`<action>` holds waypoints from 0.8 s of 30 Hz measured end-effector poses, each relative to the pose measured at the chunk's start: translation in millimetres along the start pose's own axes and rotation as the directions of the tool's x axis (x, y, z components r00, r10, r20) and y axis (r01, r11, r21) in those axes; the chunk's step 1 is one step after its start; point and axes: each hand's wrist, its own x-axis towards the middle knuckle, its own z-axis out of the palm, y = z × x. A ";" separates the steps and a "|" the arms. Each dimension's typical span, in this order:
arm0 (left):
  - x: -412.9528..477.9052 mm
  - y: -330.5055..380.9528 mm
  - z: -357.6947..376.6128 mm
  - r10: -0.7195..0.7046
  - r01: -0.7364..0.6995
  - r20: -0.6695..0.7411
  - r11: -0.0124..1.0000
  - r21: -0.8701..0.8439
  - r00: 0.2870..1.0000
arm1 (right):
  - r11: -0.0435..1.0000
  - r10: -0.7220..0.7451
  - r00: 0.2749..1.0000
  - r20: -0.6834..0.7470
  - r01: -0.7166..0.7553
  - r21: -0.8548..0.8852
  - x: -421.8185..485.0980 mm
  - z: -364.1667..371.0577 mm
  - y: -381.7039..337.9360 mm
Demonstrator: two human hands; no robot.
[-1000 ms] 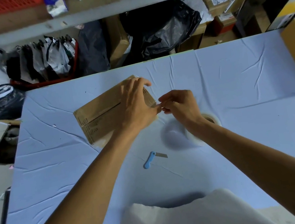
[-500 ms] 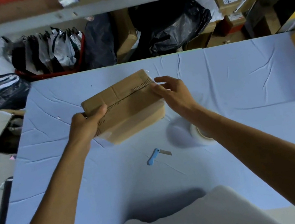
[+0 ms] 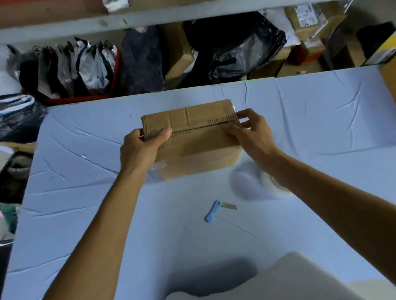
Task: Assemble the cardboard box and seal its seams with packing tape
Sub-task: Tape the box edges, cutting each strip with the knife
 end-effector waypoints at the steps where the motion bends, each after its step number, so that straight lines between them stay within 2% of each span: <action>1: 1.0 1.5 0.8 0.005 -0.005 0.024 1.000 -0.005 1.000 | 1.000 0.009 1.000 -0.019 -0.009 0.002 -3.7 -1.6 -1.0; 5: 3.1 2.0 7.9 0.018 -0.017 0.102 1.000 -0.010 0.995 | 0.997 0.073 0.994 -0.082 -0.070 0.030 -12.9 -7.9 2.3; 10: -4.3 0.4 6.7 0.041 -0.043 0.097 0.999 0.018 0.994 | 0.993 0.104 0.992 -0.074 -0.100 0.055 -20.7 -10.5 7.8; 17: -23.3 -0.6 6.6 0.027 -0.025 0.063 0.999 -0.030 0.998 | 0.998 0.061 0.998 -0.019 -0.060 0.027 -29.6 -16.0 4.2; 24: -33.1 1.9 -1.1 0.091 -0.090 0.007 0.992 -0.091 0.996 | 0.998 -0.009 0.998 -0.060 0.013 0.063 -45.2 -19.2 -6.1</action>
